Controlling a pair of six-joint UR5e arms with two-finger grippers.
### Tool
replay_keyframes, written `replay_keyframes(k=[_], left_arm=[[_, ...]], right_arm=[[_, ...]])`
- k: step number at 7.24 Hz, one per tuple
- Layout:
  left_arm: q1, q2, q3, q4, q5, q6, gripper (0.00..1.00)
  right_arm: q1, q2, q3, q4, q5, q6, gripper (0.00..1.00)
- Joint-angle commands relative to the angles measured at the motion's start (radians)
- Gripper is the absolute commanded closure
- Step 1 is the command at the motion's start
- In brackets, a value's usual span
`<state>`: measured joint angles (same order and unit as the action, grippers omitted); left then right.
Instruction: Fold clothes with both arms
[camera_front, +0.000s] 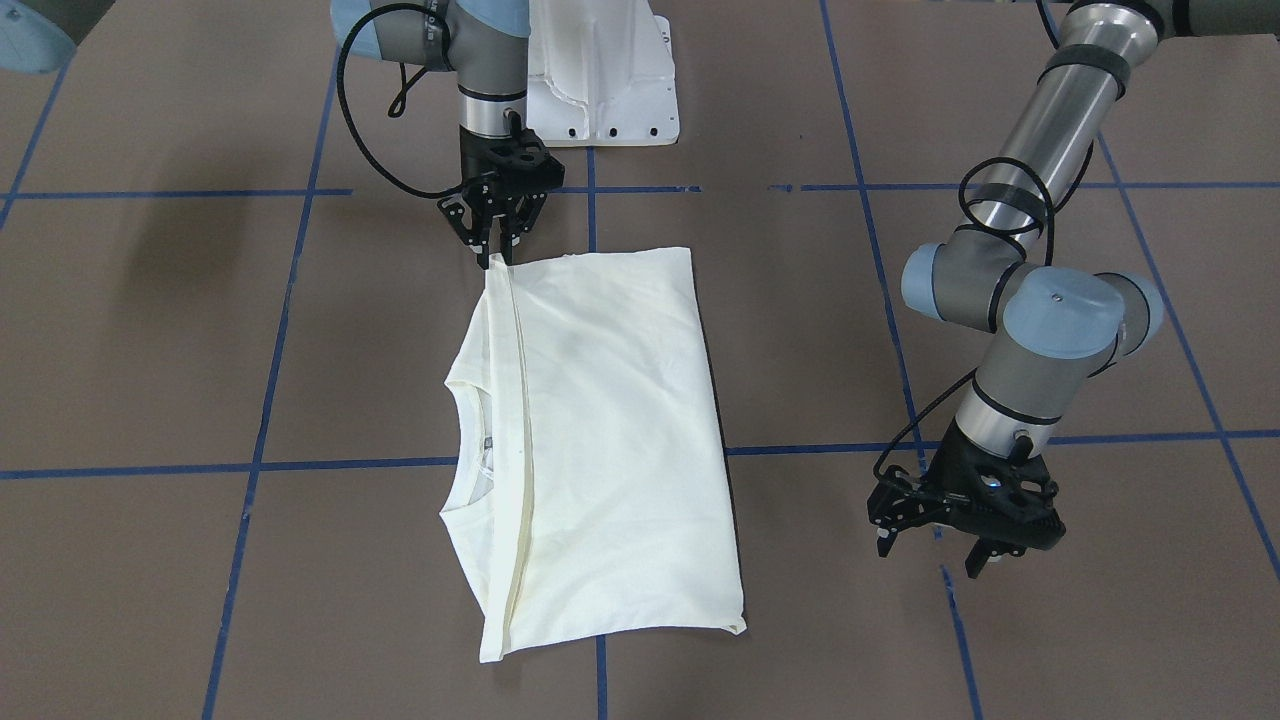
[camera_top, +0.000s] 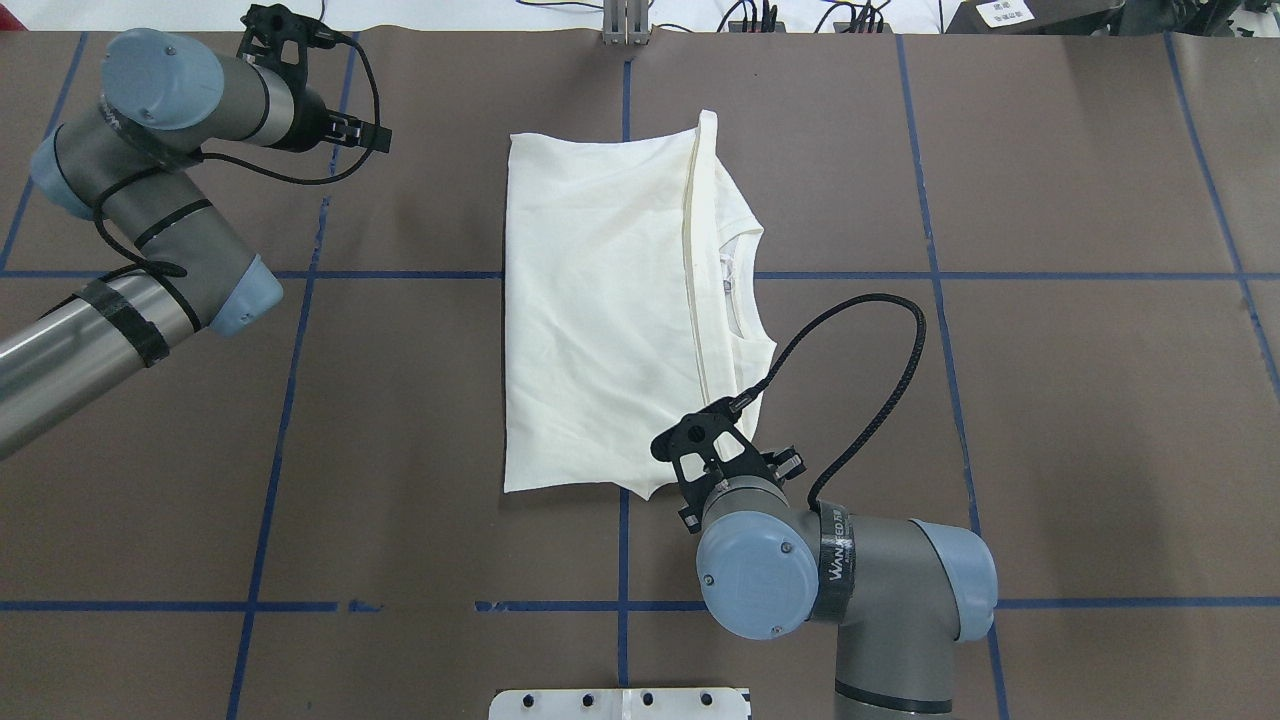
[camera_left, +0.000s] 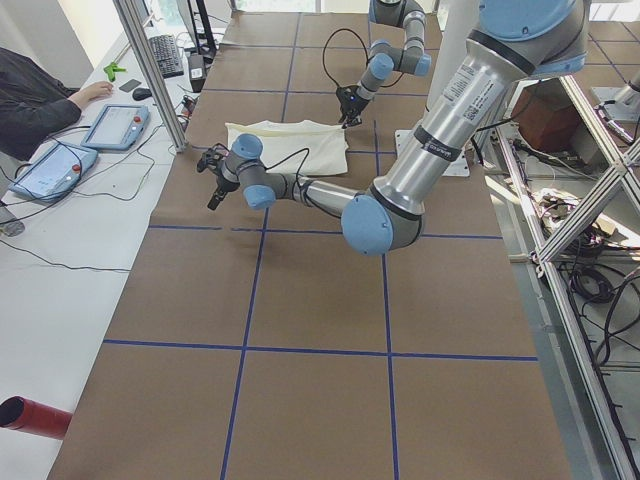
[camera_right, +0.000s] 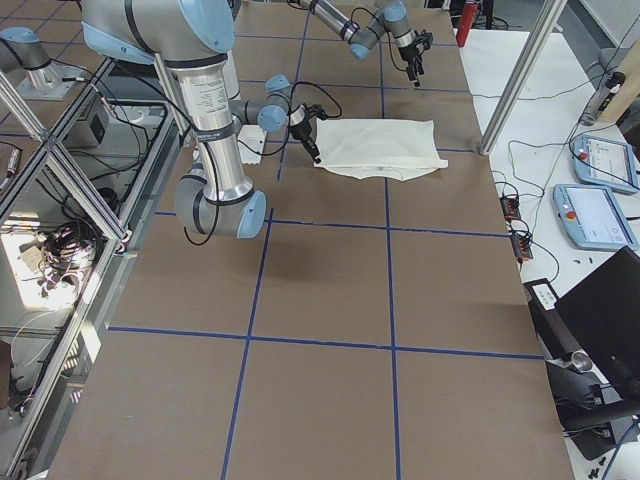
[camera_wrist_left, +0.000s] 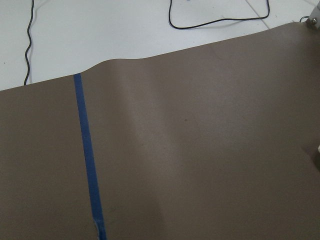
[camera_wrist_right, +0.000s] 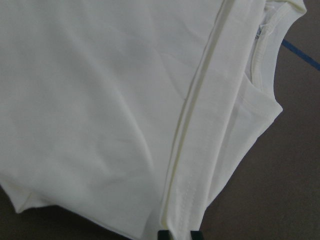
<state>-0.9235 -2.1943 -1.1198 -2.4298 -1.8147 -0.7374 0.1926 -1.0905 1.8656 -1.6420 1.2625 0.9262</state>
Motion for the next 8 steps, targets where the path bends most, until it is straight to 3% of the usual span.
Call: replay_keyframes(k=[1,4,8], left_arm=[[0.000,-0.001,0.000,0.000,0.000,0.000,0.00],[0.006,-0.001,0.000,0.000,0.000,-0.002,0.00],[0.018,0.001,0.000,-0.014,0.000,-0.014,0.00]], right_arm=[[0.002,0.009,0.000,0.001,0.000,0.017,1.00],[0.042,-0.012,0.017,-0.001,0.027,0.051,1.00],[0.013,-0.133,0.093,-0.004,0.037,0.325,1.00]])
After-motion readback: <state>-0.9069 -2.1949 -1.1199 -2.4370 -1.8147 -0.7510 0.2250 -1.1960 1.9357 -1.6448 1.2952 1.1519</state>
